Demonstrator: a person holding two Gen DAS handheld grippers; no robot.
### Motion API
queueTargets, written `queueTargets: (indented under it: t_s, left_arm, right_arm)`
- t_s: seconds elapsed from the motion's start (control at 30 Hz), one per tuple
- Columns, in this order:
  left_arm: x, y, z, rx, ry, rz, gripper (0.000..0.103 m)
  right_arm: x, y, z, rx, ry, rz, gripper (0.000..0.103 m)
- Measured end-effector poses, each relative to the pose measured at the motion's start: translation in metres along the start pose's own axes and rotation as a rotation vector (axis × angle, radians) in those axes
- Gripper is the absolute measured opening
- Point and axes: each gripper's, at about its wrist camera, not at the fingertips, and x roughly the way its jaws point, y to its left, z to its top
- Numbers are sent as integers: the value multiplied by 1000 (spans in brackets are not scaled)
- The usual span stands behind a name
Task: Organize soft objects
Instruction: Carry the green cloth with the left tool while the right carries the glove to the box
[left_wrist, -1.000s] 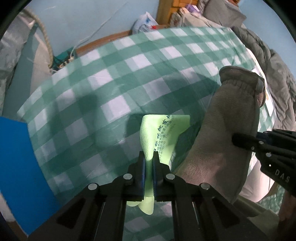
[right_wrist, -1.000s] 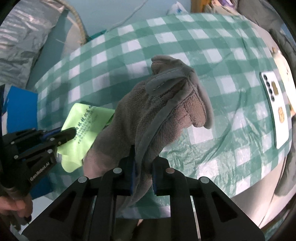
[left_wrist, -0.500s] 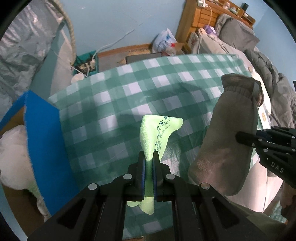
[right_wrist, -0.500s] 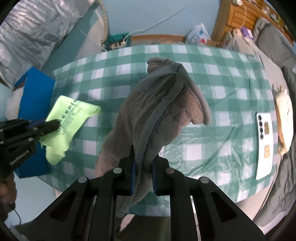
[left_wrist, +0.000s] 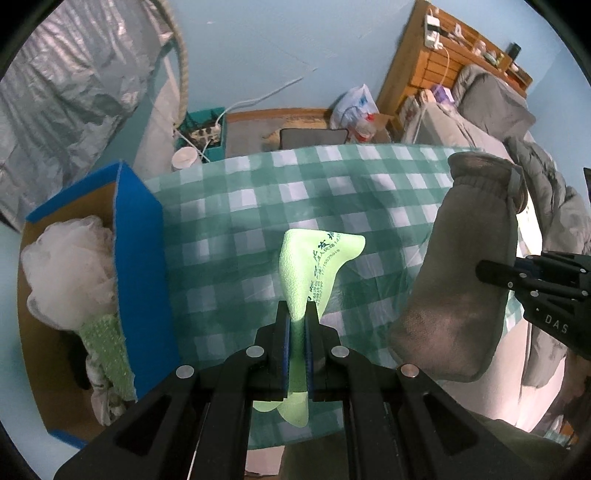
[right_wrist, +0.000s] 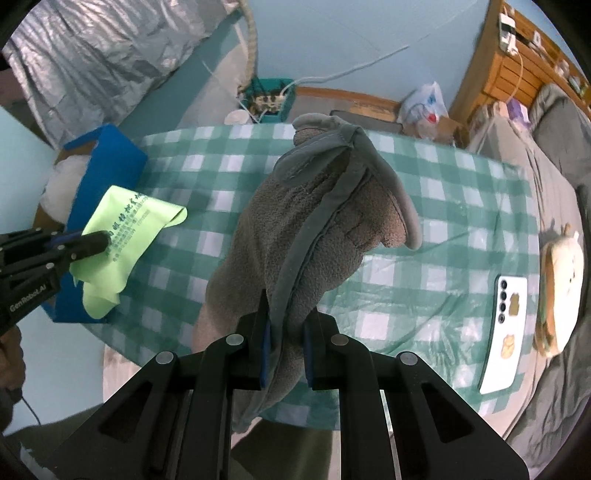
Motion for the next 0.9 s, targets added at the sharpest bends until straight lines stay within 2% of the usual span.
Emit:
queueTargets:
  t_s: [0.47, 0.9]
  left_arm:
    - [-37, 20, -10, -97, -63, 53, 6]
    - [-59, 55, -22, -196, -98, 81, 6]
  right_arm:
    - [-22, 17, 22, -98, -37, 43, 13]
    - [-32, 53, 47, -175, -62, 95, 13]
